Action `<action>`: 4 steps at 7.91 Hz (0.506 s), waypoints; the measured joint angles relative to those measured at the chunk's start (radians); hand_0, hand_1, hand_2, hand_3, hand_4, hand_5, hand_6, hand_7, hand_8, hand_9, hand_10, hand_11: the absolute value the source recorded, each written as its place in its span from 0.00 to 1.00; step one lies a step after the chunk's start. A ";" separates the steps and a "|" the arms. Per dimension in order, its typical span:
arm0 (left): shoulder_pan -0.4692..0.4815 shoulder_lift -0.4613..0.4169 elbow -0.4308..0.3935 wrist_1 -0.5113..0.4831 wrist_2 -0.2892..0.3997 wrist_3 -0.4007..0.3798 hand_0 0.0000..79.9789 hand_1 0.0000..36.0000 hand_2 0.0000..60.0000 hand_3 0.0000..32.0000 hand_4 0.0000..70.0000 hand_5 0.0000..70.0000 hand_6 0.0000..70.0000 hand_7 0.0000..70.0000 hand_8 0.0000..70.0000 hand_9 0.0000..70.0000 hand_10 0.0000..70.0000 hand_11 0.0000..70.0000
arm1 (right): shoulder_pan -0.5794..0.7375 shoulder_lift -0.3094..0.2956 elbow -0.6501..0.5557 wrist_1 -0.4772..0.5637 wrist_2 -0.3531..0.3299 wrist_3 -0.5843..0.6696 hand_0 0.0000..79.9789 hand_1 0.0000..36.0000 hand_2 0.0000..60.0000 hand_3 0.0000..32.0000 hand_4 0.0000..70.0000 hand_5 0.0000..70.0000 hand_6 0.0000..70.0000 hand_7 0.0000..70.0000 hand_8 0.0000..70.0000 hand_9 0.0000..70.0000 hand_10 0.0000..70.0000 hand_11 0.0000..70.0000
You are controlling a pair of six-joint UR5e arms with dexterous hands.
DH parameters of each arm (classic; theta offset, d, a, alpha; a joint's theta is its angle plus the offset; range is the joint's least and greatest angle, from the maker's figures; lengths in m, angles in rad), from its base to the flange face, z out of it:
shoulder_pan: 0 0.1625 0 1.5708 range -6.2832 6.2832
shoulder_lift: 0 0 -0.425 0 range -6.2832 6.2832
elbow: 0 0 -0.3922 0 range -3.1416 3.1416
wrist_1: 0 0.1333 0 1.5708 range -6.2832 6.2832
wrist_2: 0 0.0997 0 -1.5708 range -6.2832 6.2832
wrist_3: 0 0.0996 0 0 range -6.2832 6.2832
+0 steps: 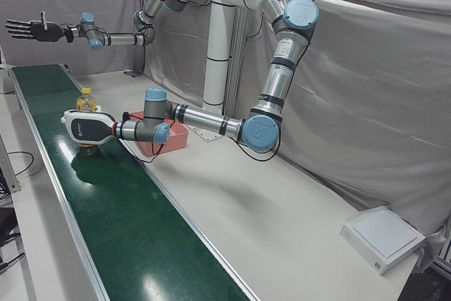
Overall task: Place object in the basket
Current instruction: 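Close the left hand's fingers around the bottle's middle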
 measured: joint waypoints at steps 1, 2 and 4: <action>0.000 -0.005 -0.003 0.009 0.000 0.000 0.62 0.48 1.00 0.00 1.00 1.00 0.94 1.00 1.00 1.00 1.00 1.00 | 0.000 0.000 0.000 0.000 0.000 0.000 0.00 0.00 0.00 0.00 0.00 0.00 0.00 0.00 0.00 0.00 0.00 0.00; 0.001 -0.008 -0.019 0.021 0.000 0.000 0.62 0.48 1.00 0.00 1.00 1.00 0.96 1.00 0.99 1.00 1.00 1.00 | 0.000 0.000 0.000 0.000 0.000 0.000 0.00 0.00 0.00 0.00 0.00 0.00 0.00 0.00 0.00 0.00 0.00 0.00; 0.020 -0.016 -0.071 0.042 0.000 -0.002 0.63 0.45 1.00 0.00 1.00 1.00 0.98 1.00 0.97 1.00 1.00 1.00 | 0.000 0.000 0.001 0.000 0.000 0.000 0.00 0.00 0.00 0.00 0.00 0.00 0.00 0.00 0.00 0.00 0.00 0.00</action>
